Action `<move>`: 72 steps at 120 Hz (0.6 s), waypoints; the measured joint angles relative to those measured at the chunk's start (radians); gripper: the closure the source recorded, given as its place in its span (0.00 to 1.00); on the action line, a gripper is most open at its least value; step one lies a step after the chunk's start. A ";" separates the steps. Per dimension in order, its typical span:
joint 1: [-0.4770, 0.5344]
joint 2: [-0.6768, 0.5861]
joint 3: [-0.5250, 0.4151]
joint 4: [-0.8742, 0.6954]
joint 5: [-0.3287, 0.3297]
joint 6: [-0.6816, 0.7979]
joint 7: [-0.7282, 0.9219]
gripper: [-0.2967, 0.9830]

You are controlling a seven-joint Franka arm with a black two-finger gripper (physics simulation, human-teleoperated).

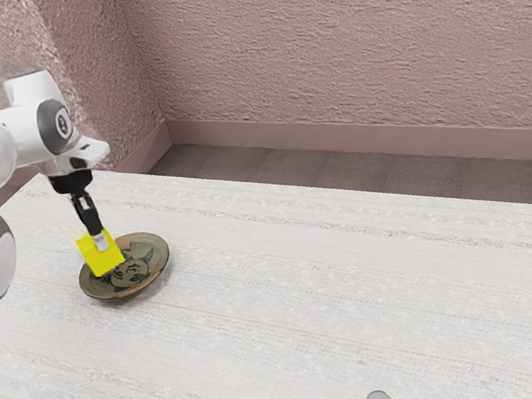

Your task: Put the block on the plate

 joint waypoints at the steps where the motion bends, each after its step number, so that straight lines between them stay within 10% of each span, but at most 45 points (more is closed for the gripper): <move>1: 0.000 0.003 -0.002 0.000 -0.001 0.001 0.001 0.68; 42: 0.004 0.046 -0.027 0.011 -0.016 0.035 0.030 0.69; 72: 0.012 0.046 -0.029 0.013 -0.024 0.026 0.052 0.44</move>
